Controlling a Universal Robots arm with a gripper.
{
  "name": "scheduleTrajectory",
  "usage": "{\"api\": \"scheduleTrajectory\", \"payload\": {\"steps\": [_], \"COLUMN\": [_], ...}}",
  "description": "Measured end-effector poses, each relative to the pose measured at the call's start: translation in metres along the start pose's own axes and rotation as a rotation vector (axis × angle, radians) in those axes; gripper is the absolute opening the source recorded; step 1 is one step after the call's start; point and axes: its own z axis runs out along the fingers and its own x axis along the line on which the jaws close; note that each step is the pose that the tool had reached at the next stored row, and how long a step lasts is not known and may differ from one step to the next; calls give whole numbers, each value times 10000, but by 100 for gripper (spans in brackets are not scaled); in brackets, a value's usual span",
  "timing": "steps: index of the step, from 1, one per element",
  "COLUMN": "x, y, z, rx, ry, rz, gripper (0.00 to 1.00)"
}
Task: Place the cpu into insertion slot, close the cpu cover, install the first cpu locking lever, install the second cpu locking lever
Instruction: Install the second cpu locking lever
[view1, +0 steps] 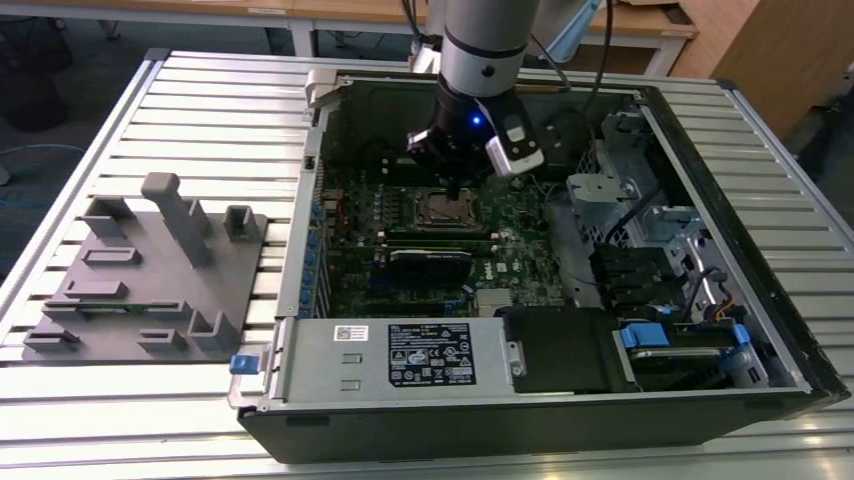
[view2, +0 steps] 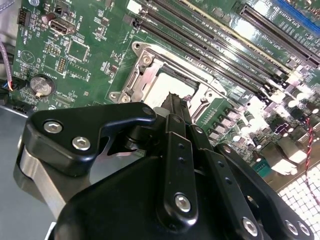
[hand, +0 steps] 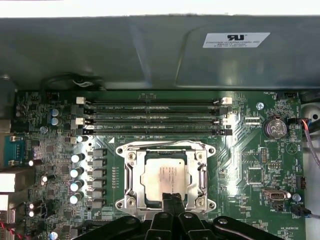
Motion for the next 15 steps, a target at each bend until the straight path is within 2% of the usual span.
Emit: {"api": "scheduleTrajectory", "payload": {"steps": [15], "x": [-1], "y": [-53], "z": [-3], "rx": [-2], "ry": [0], "rz": [0], "gripper": [10]}}
